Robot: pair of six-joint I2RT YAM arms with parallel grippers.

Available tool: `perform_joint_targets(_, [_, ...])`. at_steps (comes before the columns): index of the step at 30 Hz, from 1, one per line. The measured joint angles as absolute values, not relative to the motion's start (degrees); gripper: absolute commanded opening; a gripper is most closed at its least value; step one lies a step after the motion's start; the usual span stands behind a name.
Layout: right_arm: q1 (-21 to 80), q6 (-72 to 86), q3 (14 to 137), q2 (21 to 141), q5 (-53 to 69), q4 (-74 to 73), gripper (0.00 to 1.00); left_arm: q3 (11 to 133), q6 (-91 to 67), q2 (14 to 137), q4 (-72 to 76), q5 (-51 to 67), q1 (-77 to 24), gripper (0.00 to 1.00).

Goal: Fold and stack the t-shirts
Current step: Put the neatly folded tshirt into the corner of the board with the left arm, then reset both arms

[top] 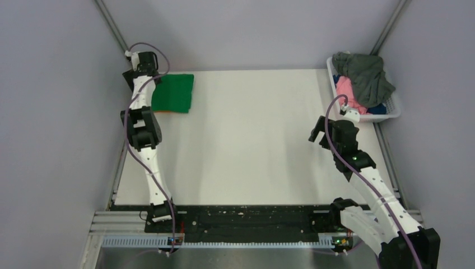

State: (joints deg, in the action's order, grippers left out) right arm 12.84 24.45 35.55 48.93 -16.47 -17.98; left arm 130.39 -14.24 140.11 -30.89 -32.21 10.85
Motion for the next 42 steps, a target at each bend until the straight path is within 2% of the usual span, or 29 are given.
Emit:
perform_joint_targets(4, [12.84,24.45,35.55,48.93,-16.45,-17.98,0.99,129.25,-17.32,138.69,-32.12,-30.28,10.83,0.99])
perform_joint_targets(8, [12.84,24.47,35.55,48.84,-16.03,-18.00,0.99,120.42,-21.67,130.78,-31.59,-26.06,10.44,0.99])
perform_joint_targets(15, [12.84,24.73,35.53,47.57,-12.95,-18.26,0.99,86.48,-30.00,101.01,-24.34,-15.92,6.79,0.99])
perform_joint_targets(21, [12.84,26.20,32.08,43.22,-10.39,-18.50,0.99,56.99,-31.44,72.05,-14.66,-11.44,-7.27,0.99])
perform_joint_targets(26, [12.84,27.75,28.08,40.07,-10.61,-18.68,0.99,35.92,-32.40,51.72,-11.00,-8.19,-10.83,0.99])
perform_joint_targets(31, [12.84,29.26,26.15,37.87,-11.81,-18.28,0.99,32.27,-32.51,43.86,-14.50,-6.33,-11.77,0.99])
perform_joint_targets(35, [12.84,29.80,25.52,37.74,-11.90,-17.58,0.99,28.05,-32.53,38.72,-9.72,-4.25,-12.75,0.99])
perform_joint_targets(42, [12.84,30.02,24.93,37.19,-9.58,-16.23,0.99,22.13,-32.67,40.38,-7.20,1.04,-12.86,0.99])
